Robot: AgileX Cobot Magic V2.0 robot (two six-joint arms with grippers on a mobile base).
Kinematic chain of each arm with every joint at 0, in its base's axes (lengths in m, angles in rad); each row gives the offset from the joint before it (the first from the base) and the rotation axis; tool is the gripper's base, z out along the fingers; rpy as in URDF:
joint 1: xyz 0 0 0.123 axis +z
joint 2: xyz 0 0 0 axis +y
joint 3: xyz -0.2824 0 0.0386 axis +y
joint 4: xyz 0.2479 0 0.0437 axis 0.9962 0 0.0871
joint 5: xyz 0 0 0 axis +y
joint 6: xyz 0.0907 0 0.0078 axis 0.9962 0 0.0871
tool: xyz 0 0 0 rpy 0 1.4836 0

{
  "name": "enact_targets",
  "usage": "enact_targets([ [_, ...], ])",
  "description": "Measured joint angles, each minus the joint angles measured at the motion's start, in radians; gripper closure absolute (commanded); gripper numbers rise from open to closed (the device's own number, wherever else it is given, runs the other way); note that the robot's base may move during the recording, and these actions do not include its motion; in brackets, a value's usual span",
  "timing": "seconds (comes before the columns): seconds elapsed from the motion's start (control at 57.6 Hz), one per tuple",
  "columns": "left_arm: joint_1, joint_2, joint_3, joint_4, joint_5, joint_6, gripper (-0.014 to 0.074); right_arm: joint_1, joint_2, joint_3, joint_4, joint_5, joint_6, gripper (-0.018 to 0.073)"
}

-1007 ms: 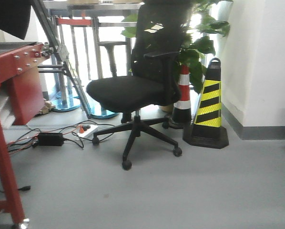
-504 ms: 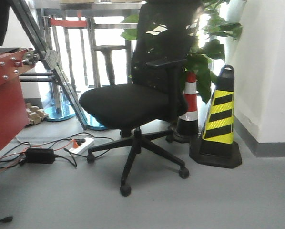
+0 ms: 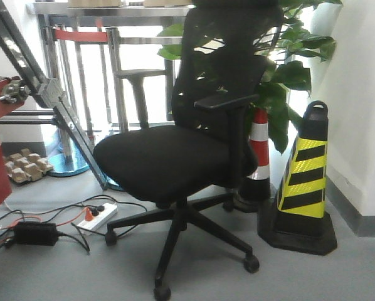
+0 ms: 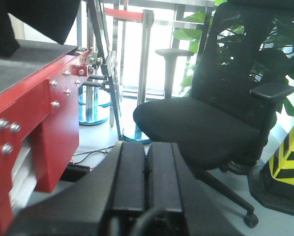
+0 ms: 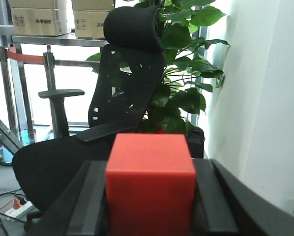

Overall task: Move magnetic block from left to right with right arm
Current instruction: 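Turn the base past the black chair and cones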

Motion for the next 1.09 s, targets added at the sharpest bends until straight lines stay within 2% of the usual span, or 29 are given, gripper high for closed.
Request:
enact_targets([
  [1.094,0.000,0.000,0.000,0.000,0.000,0.000,0.0713,0.000,0.000,0.000,0.000,0.000,0.000,0.0315],
])
